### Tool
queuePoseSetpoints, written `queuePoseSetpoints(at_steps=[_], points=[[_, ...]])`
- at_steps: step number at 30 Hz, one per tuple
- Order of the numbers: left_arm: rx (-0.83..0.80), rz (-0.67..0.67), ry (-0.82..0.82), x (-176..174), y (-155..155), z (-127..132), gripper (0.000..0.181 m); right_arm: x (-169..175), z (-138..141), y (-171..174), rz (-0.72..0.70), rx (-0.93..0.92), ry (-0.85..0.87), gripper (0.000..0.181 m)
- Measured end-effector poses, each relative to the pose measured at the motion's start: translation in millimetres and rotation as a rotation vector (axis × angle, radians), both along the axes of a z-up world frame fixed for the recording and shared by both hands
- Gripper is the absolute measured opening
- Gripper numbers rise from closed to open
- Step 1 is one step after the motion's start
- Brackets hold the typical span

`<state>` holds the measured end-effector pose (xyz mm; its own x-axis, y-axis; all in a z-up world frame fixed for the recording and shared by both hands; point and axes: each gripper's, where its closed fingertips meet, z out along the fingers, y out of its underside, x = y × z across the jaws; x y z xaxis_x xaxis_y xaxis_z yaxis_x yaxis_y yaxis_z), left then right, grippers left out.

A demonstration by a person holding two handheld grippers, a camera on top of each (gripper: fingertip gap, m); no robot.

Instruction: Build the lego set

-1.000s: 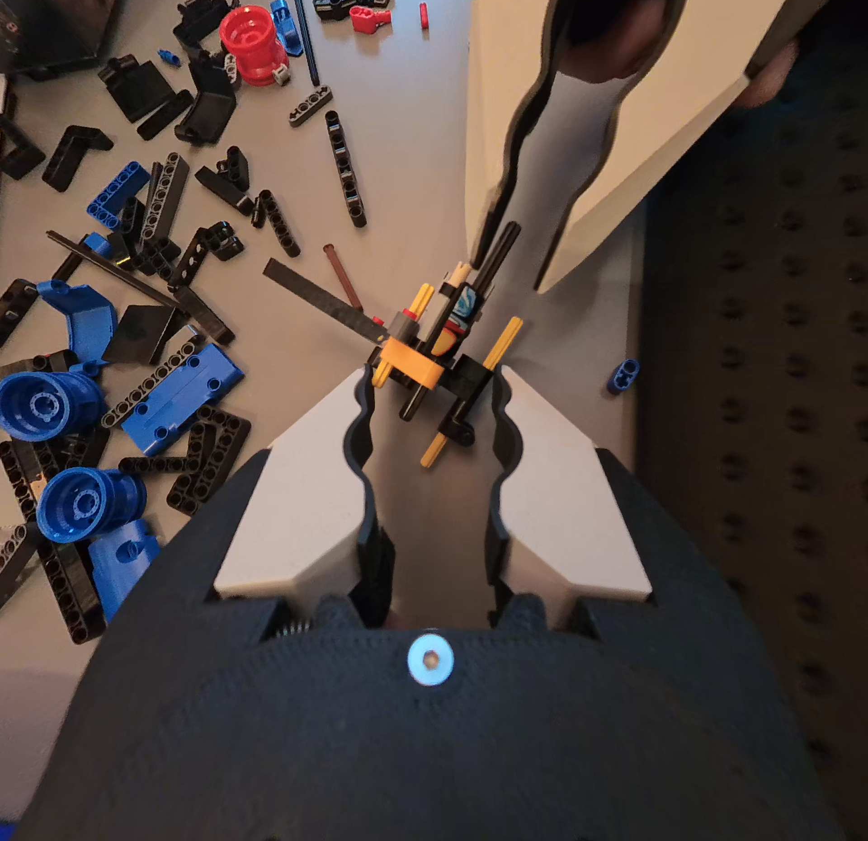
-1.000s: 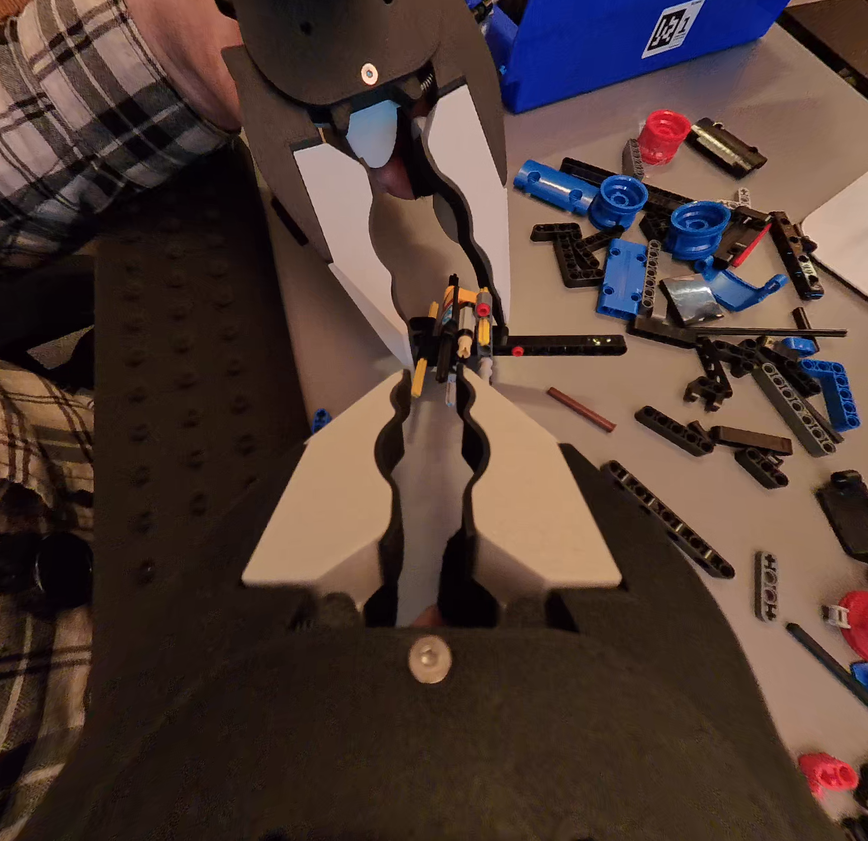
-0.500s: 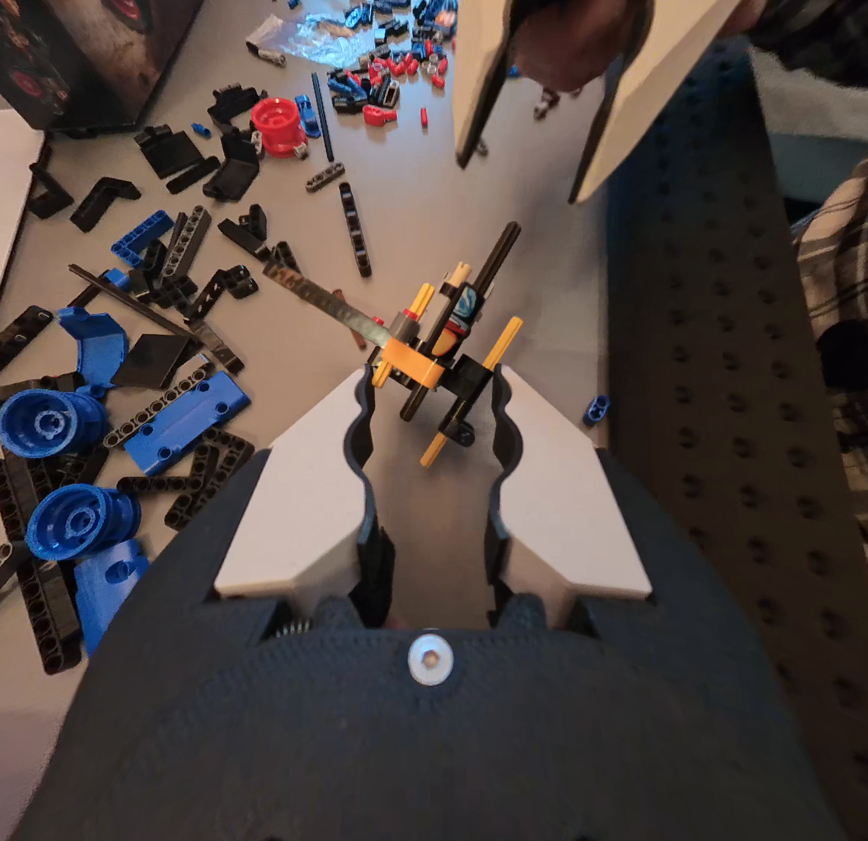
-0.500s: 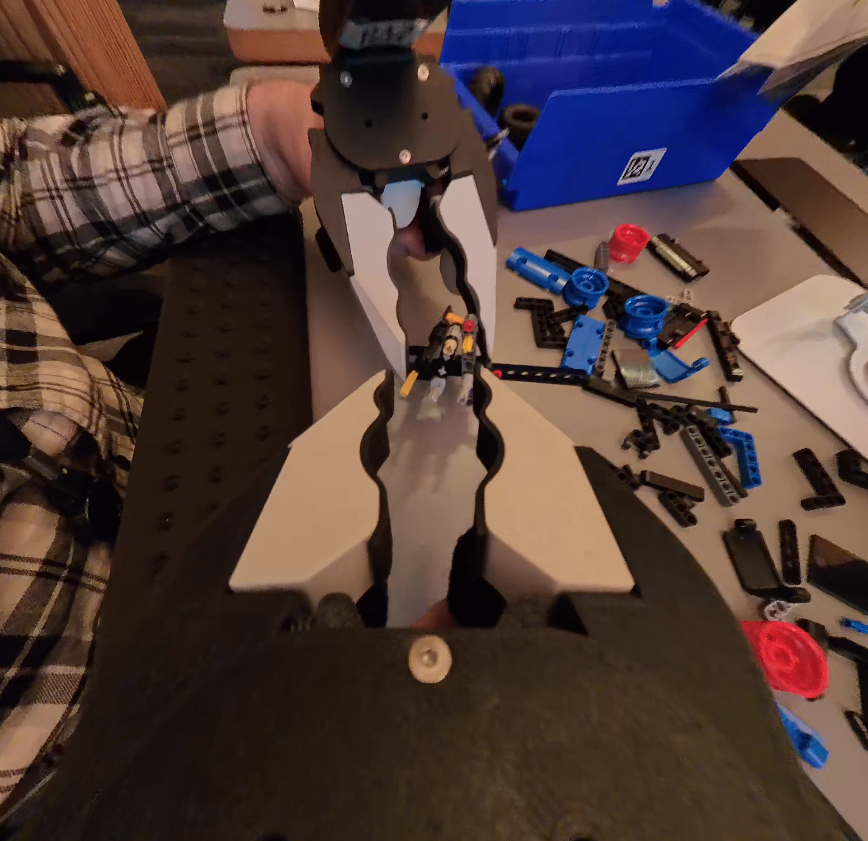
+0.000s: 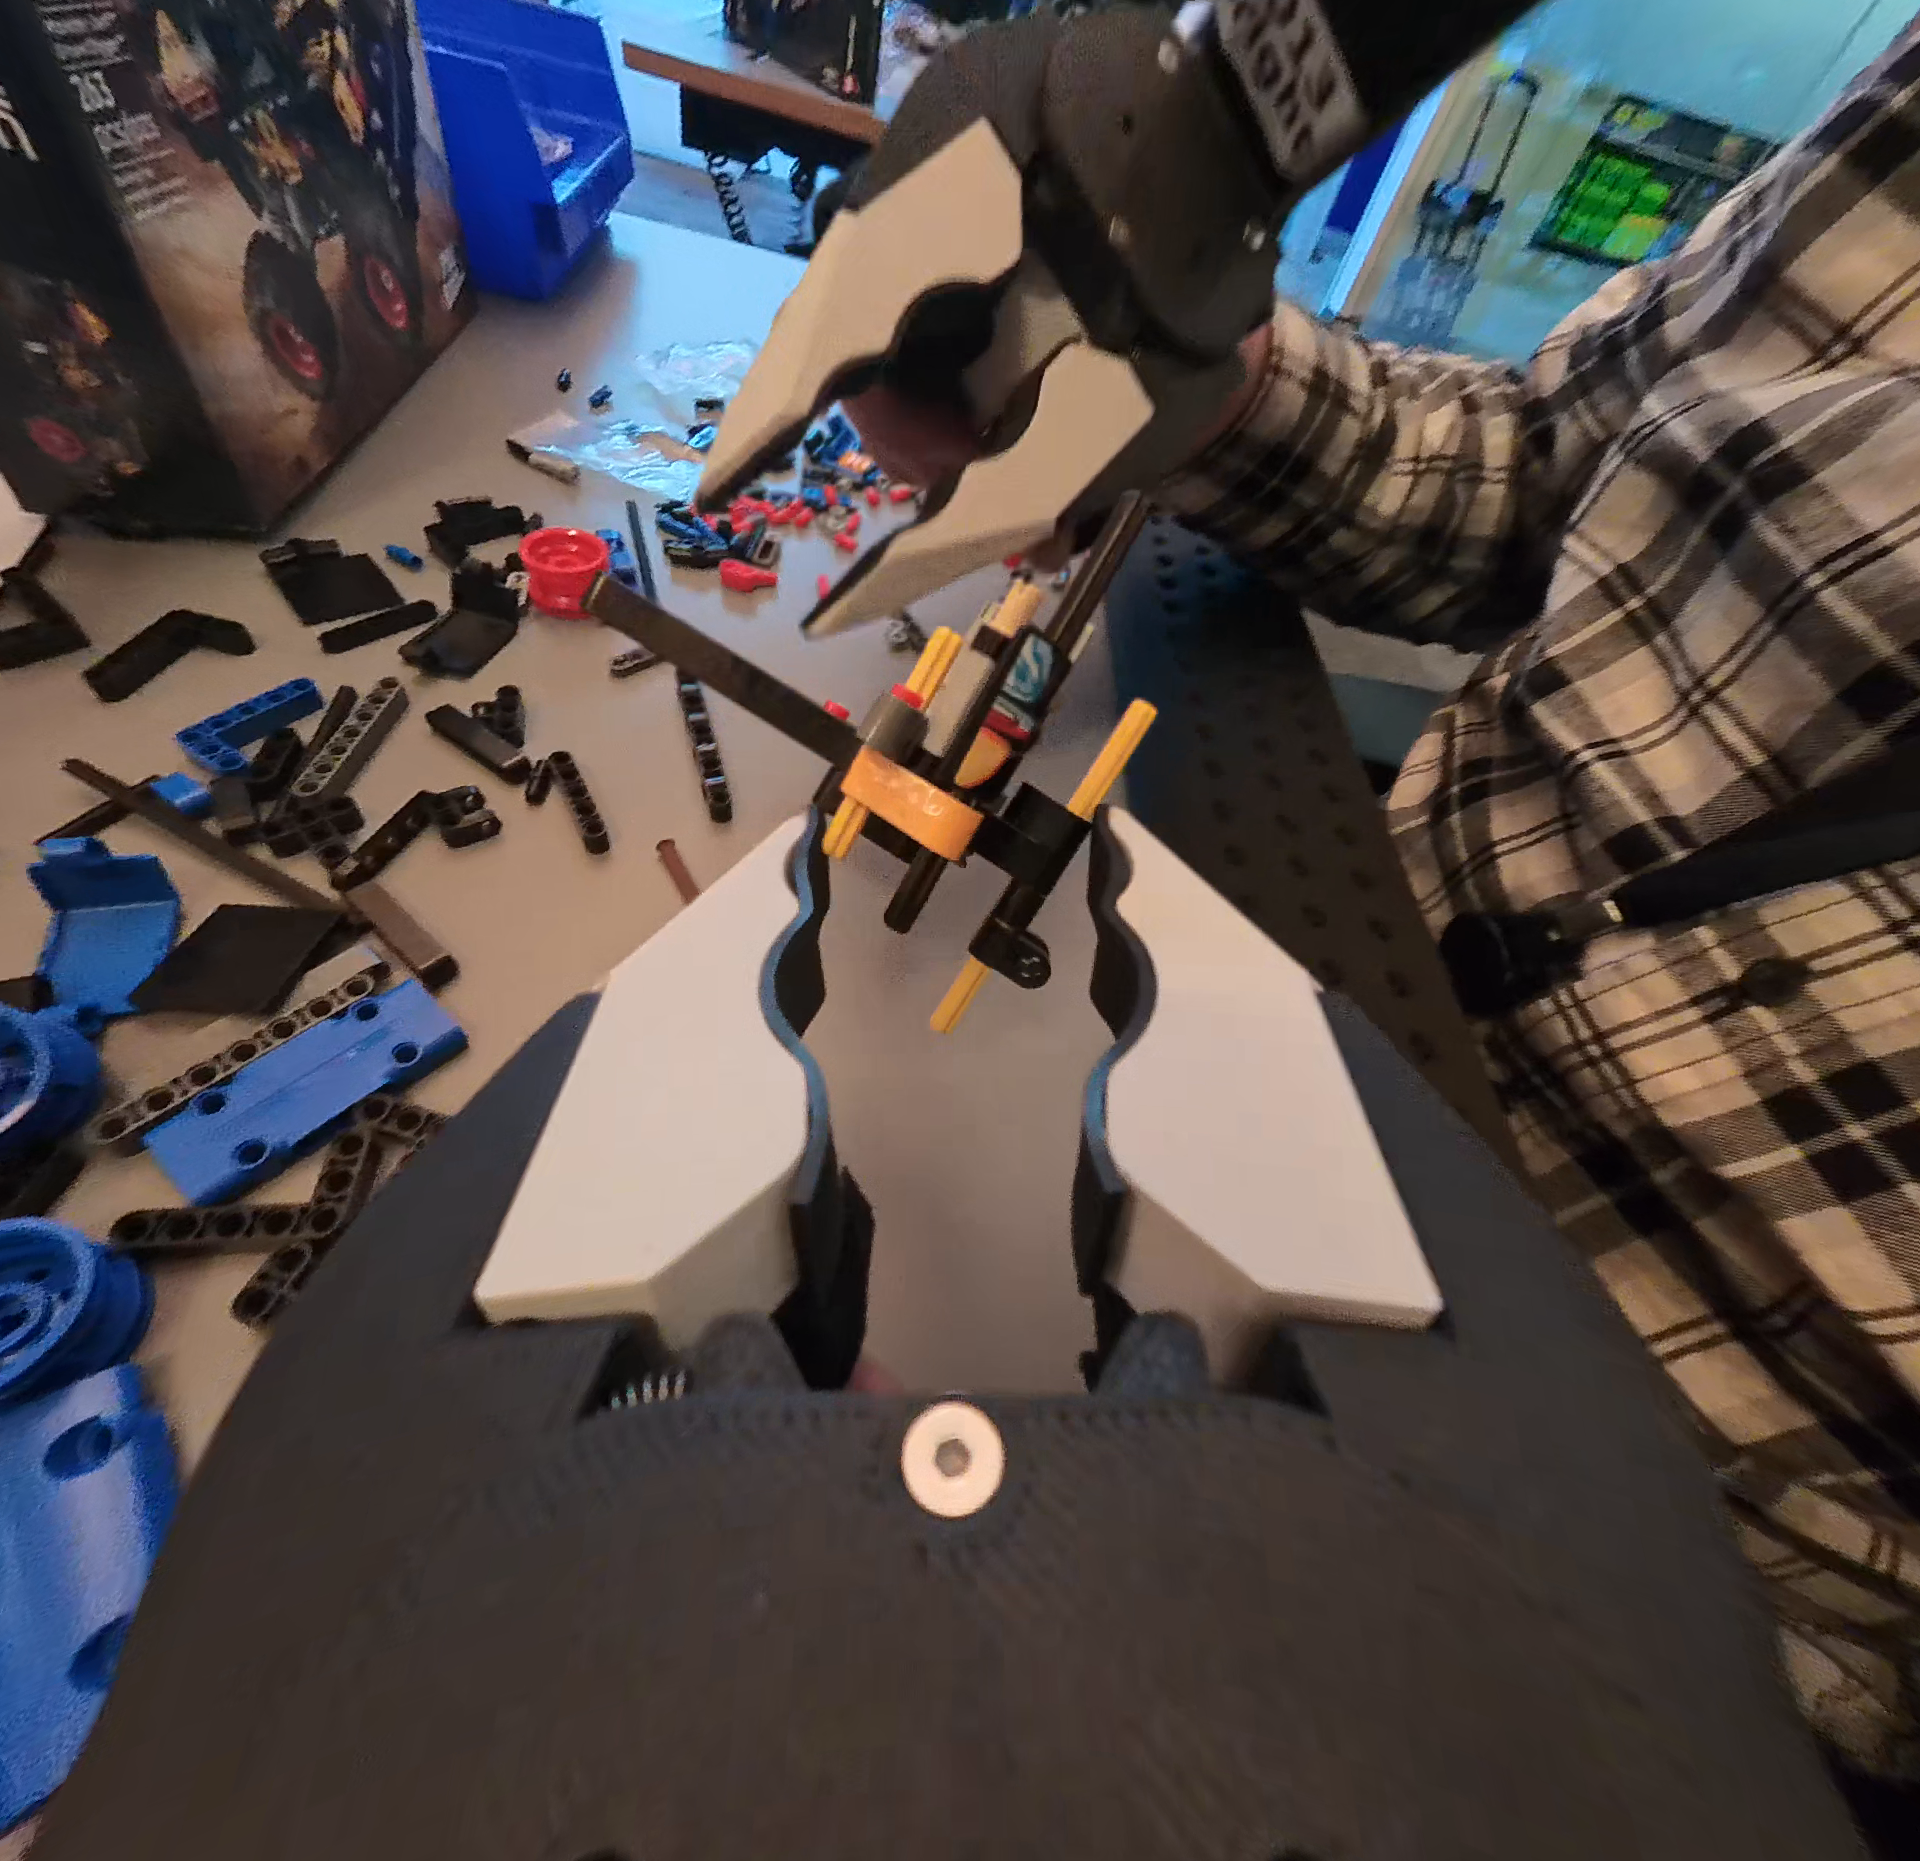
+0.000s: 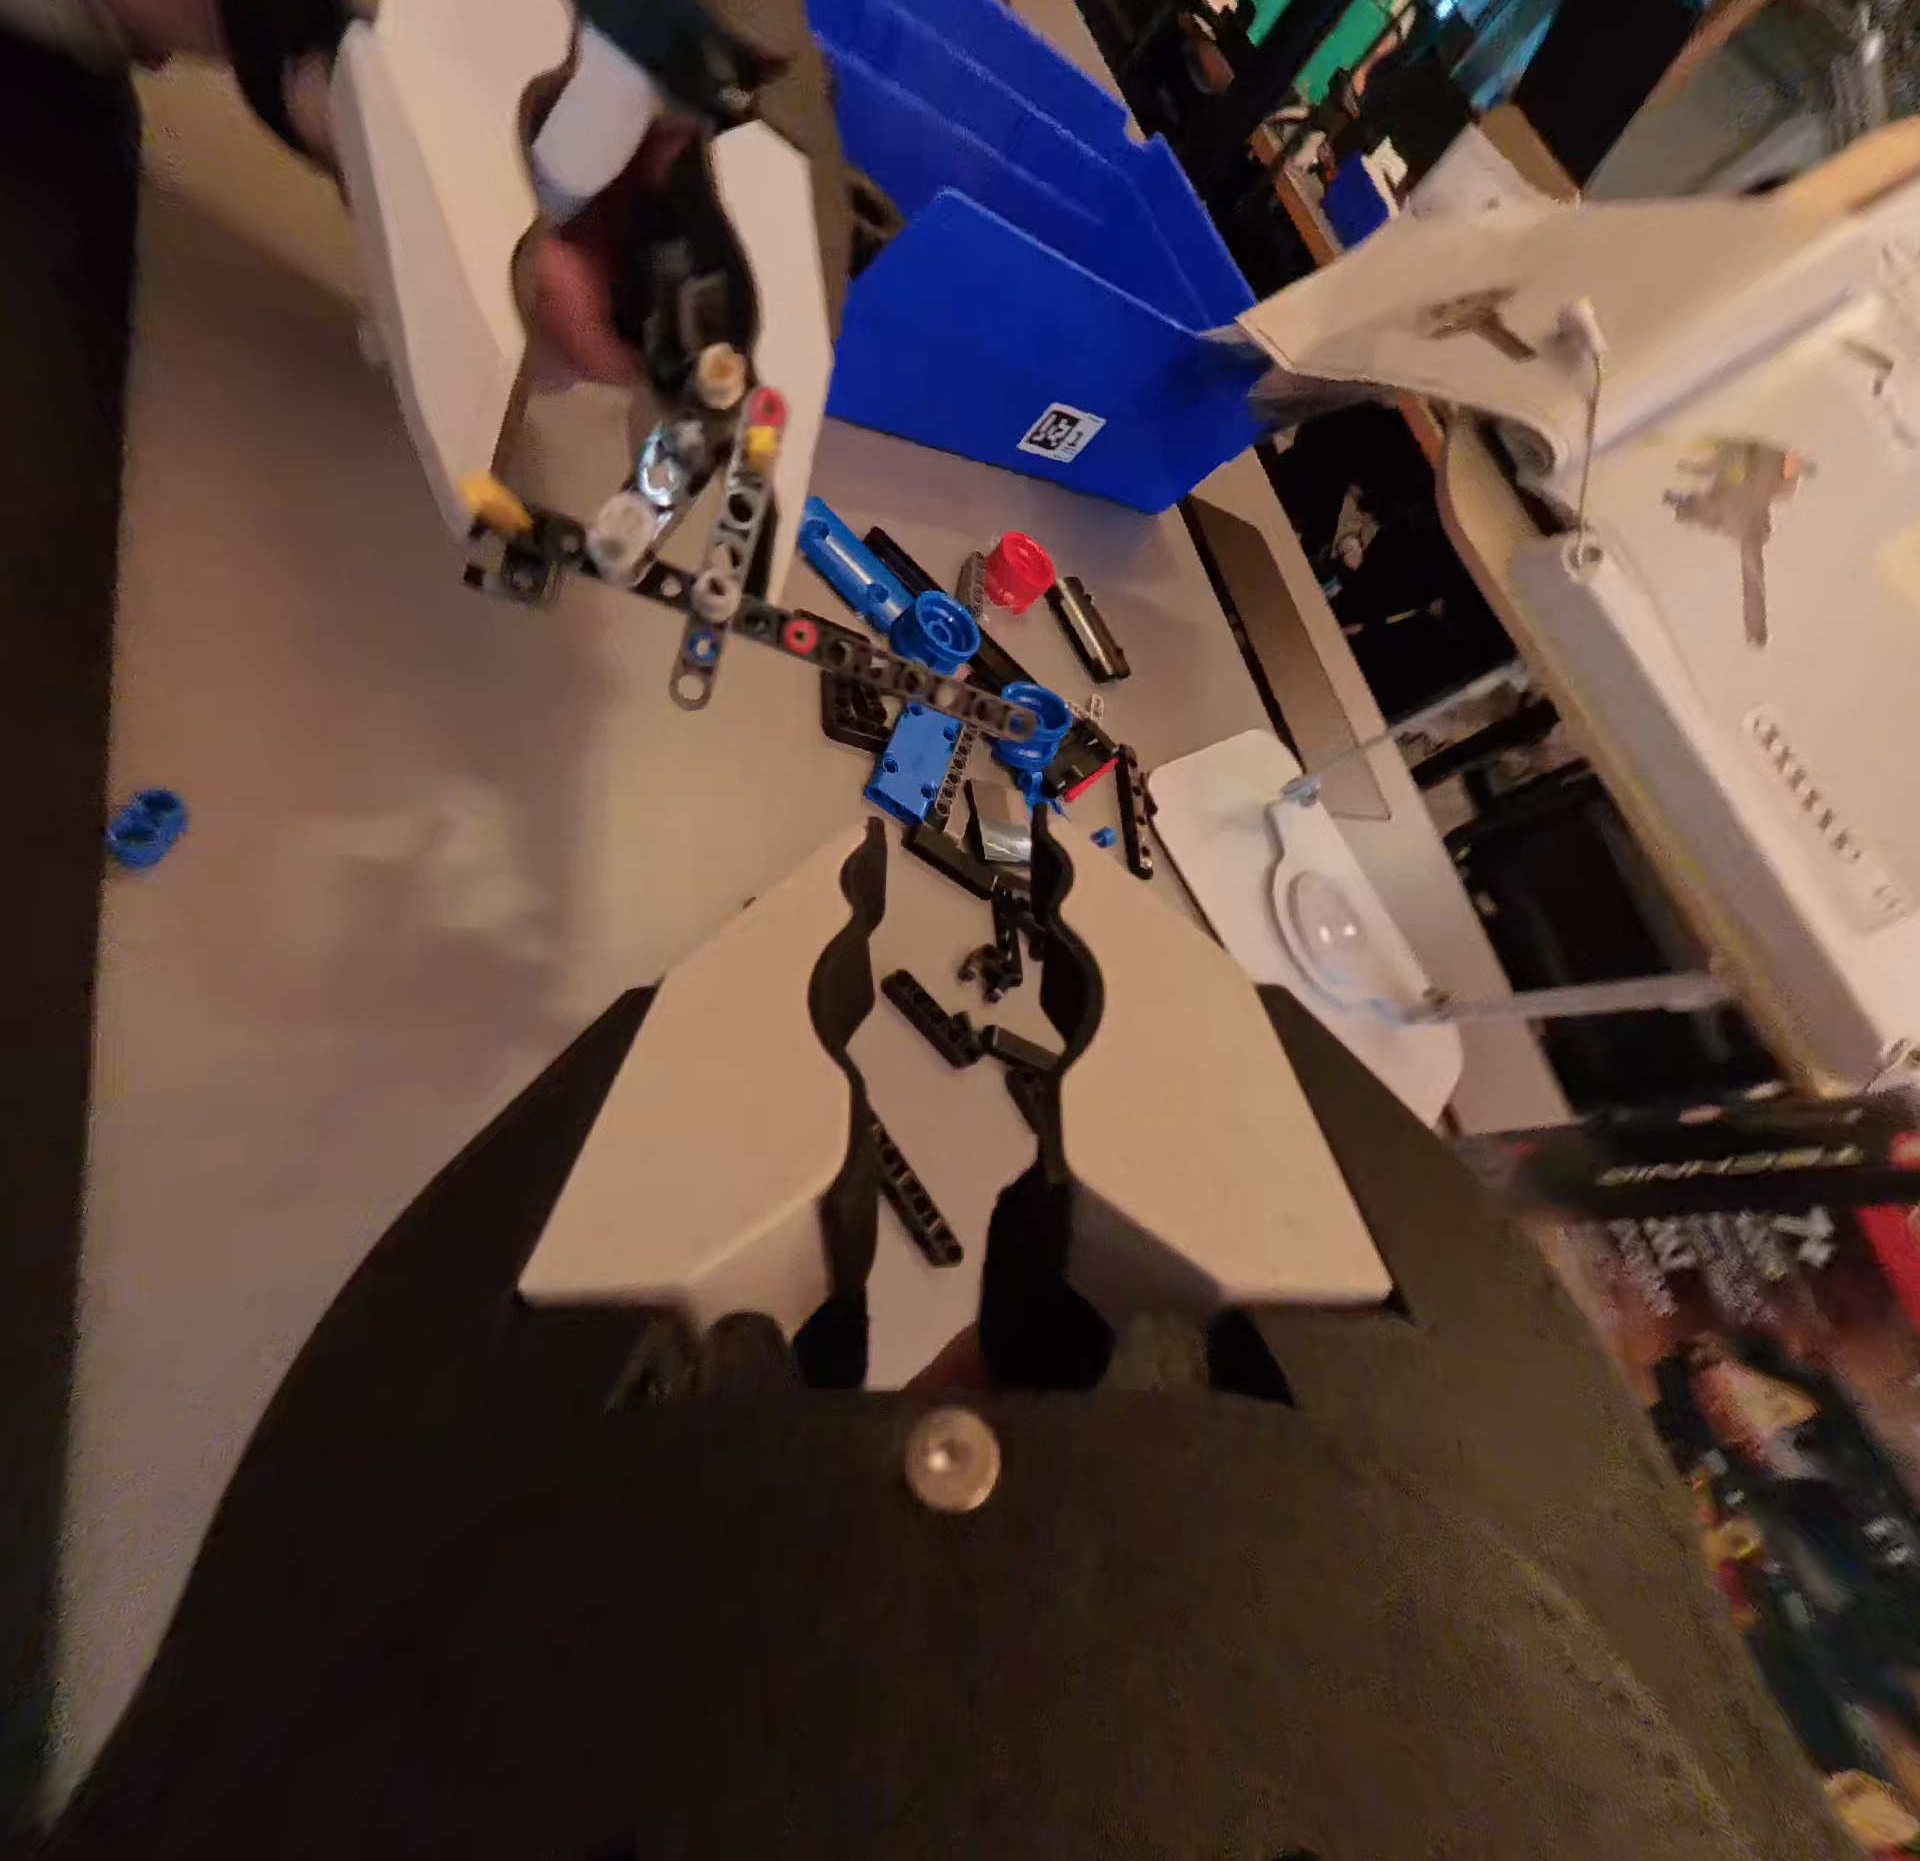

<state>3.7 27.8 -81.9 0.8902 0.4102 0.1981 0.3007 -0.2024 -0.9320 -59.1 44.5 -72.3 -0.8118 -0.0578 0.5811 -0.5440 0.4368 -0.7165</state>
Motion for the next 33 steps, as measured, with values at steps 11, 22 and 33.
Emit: queuePoseSetpoints(at_steps=[11,22,33], points=[[0.115,-0.102,-0.058,14,7,11,0.048,19,-11,-18,0.114,0.041,0.324,0.024],[0.132,-0.130,-0.083,17,12,9,0.048,22,-11,-22,0.113,0.001,0.375,0.000],[0.168,-0.133,-0.086,17,11,14,0.047,18,-9,-22,0.091,-0.037,0.367,0.033]])
